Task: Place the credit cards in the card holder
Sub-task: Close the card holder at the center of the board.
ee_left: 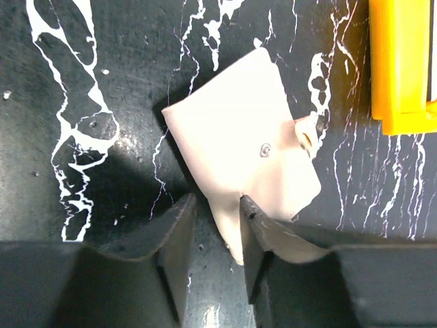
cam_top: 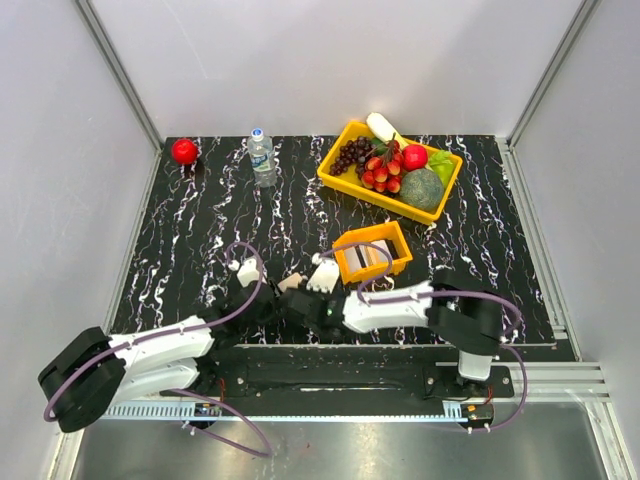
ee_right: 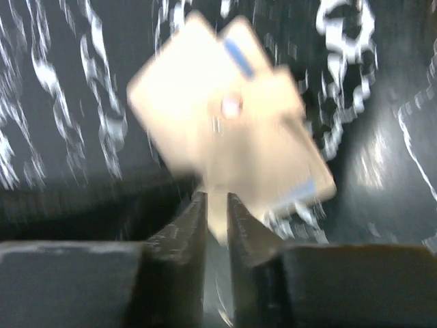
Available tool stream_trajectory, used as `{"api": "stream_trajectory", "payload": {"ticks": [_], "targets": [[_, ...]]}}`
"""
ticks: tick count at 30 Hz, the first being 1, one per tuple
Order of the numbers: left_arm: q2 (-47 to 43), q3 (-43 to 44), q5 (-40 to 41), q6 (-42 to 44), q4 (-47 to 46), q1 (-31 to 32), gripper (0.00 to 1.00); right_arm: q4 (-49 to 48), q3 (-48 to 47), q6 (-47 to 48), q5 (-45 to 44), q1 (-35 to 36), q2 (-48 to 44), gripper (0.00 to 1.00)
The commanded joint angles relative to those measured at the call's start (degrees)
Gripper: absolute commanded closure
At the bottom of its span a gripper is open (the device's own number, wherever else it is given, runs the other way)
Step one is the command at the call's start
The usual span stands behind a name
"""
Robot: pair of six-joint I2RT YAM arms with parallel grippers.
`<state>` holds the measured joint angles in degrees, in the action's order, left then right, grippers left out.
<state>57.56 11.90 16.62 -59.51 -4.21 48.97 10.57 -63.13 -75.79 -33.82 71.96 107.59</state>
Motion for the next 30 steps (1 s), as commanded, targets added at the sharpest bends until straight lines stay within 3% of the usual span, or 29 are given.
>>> {"api": "stream_trajectory", "payload": {"ticks": [1, 4, 7, 10, 13, 17, 19, 23, 28, 30], "targets": [[-2.8, 3.38, 4.2, 7.73, 5.42, -0.36, 0.54, 11.05, 2.75, 16.89, -0.63, 5.12, -12.37, 0.58], [-4.56, 6.63, 3.95, 9.66, 10.96, -1.95, 0.48, 13.07, 3.98, 19.09, 4.19, 0.82, -20.21, 0.47], [-5.35, 9.36, 3.6, 11.16, 14.66, -3.61, 0.36, 15.27, 5.3, 19.54, 6.66, -3.57, -24.0, 0.48], [-3.08, 10.95, -1.3, 13.0, 14.24, -10.35, 0.27, 14.83, 5.31, 24.35, 11.74, -9.45, -23.14, 0.48], [3.59, 12.0, -10.36, 15.29, 8.71, -18.28, 0.27, 13.17, 3.64, 31.12, 20.61, -14.91, -18.58, 0.48], [15.45, 16.92, -21.34, 17.14, 4.48, -23.48, 0.39, 13.6, -1.37, 36.67, 26.36, -18.17, -12.15, 0.55], [18.98, 18.59, -22.77, 17.14, 2.12, -23.57, 0.52, 13.34, -2.95, 39.04, 29.05, -19.83, -9.26, 0.54], [22.94, 19.47, -26.37, 16.7, -1.42, -23.57, 0.63, 14.93, -3.76, 41.59, 36.61, -21.43, -4.76, 0.66], [26.9, 20.97, -30.24, 19.42, -1.85, -23.13, 0.68, 8.0, 4.06, 40.02, 46.28, -21.25, -5.73, 0.68], [27.86, 21.49, -30.07, 20.91, -2.73, -22.17, 0.69, 5.27, 6.34, 38.88, 49.19, -21.08, -6.25, 0.73]]}}
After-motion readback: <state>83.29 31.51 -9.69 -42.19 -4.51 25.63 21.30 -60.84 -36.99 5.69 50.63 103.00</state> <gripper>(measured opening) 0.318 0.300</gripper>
